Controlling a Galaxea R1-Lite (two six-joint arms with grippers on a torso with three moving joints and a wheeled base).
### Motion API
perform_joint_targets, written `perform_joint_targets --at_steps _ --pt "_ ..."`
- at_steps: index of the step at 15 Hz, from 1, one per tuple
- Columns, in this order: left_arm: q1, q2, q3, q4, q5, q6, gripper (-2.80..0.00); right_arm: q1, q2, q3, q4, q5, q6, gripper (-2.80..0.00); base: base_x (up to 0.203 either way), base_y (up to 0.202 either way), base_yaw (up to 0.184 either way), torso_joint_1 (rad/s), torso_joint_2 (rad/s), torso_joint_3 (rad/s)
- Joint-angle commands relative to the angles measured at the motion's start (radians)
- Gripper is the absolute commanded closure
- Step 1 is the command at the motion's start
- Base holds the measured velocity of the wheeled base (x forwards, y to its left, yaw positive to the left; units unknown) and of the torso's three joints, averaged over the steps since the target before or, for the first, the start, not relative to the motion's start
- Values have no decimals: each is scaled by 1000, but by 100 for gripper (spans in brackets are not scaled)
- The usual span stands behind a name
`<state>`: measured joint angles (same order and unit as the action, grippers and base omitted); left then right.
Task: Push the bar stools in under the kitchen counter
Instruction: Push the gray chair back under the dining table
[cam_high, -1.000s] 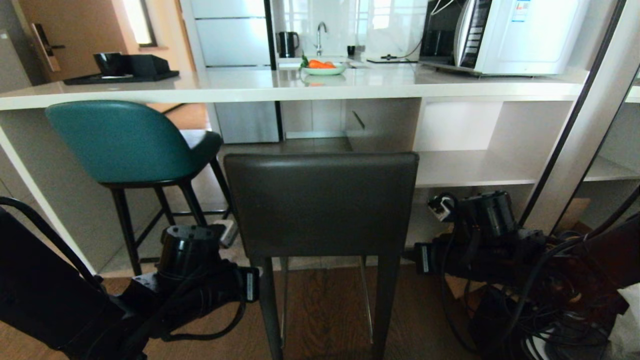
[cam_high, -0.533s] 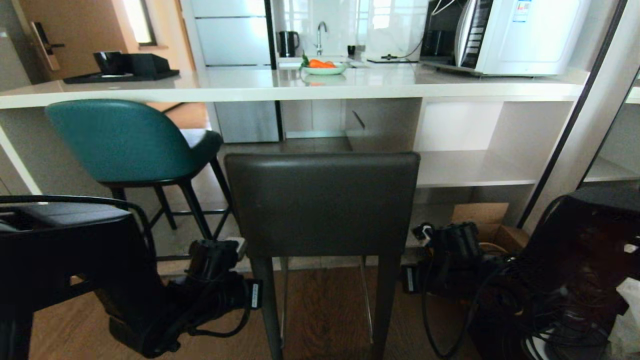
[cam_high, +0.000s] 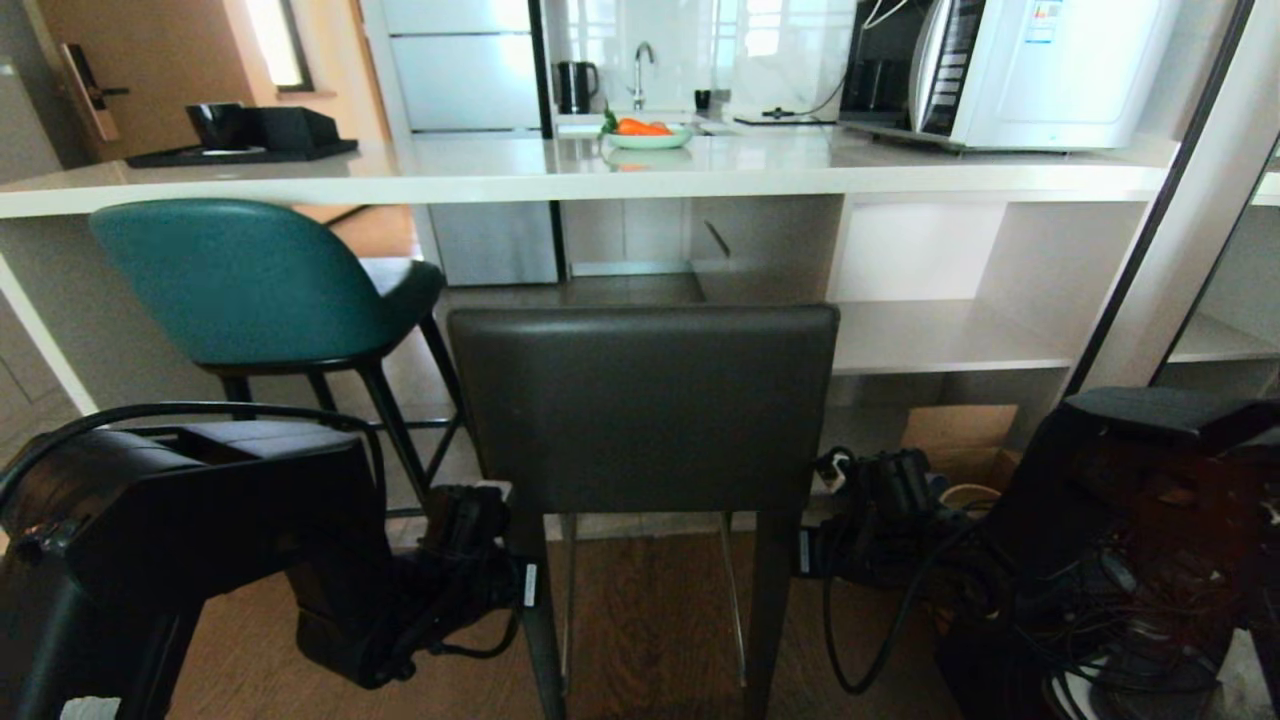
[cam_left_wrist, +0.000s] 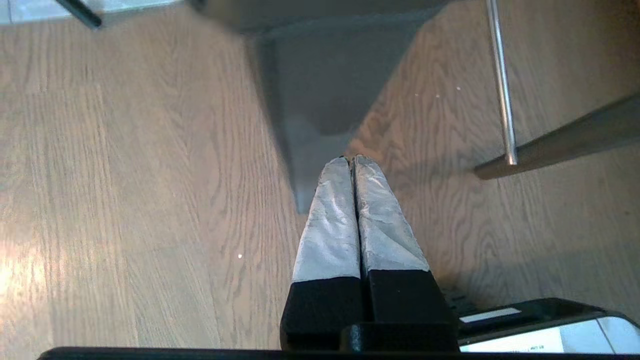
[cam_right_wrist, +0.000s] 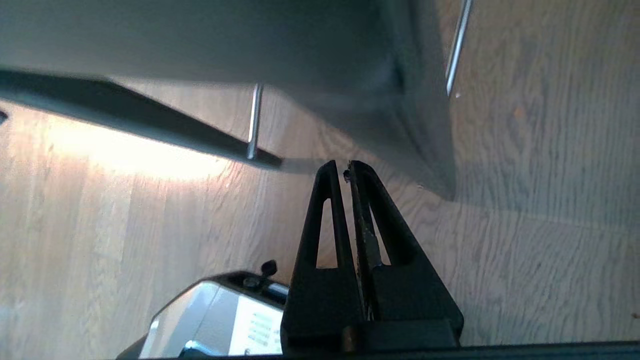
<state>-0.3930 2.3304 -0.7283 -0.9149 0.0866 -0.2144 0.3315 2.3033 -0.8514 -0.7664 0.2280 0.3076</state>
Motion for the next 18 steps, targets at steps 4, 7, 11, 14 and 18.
perform_joint_targets --at_steps 4,7,11,14,18 --pt "-7 -11 13 -4 1 -10 0 1 68 -109 17 -62 -1 0 0 0 0 0 0 0" --pt "-18 -11 12 -4 1 -10 0 0 82 -172 71 -65 -2 0 0 0 0 0 0 0" --pt "-10 -17 10 -4 2 -9 0 -1 91 -197 95 -67 -4 0 0 0 0 0 0 0" --pt "-7 -22 15 -5 5 -10 0 -30 107 -194 95 -67 -22 0 0 0 0 0 0 0" --pt "25 -31 23 -5 5 -8 0 -64 94 -158 88 -67 -36 0 0 0 0 0 0 0"
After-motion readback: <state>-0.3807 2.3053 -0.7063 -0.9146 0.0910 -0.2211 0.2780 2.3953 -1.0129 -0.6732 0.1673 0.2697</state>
